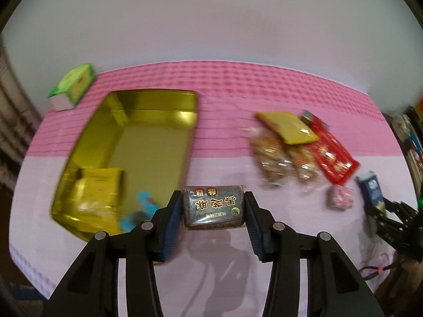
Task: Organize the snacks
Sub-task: 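Place the brown cake box into the tin with the left gripper and release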
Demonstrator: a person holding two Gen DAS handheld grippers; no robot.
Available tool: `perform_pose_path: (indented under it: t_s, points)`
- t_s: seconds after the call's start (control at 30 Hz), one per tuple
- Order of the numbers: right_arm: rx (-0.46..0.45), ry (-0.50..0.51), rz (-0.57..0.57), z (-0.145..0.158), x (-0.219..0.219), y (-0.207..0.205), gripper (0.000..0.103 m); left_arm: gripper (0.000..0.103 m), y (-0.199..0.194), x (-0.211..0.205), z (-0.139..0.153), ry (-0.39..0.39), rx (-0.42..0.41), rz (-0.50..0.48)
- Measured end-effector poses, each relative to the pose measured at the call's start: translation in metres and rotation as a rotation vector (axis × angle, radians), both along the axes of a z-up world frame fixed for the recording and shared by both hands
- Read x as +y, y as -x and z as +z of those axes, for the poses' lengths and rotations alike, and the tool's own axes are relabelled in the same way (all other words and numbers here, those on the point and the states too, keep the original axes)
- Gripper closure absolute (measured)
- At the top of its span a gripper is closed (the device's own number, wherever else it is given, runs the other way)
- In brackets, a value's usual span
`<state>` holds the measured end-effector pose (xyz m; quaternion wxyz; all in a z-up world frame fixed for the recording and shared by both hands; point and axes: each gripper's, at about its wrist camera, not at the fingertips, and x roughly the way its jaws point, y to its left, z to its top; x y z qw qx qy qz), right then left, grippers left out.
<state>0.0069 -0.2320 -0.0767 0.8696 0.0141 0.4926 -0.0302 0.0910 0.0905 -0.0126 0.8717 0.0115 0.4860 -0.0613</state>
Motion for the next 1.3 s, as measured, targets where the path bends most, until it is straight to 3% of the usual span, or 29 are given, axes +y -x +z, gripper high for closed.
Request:
perform_pose_path:
  t_s: [0.43,1.03,1.3]
  points:
    - [0.002,0.006,-0.025,0.0,0.001,0.0,0.056,0.056,-0.011,0.091,-0.011,-0.041,0.011,0.146]
    - [0.006,0.031,-0.094,0.001,0.002,0.005,0.057,0.056,-0.009,0.106,-0.05,-0.042,0.068,0.129]
    - [-0.016,0.048,-0.105,0.015,0.007,0.012,0.057,0.056,-0.007,0.108,-0.051,-0.059,0.059,0.123]
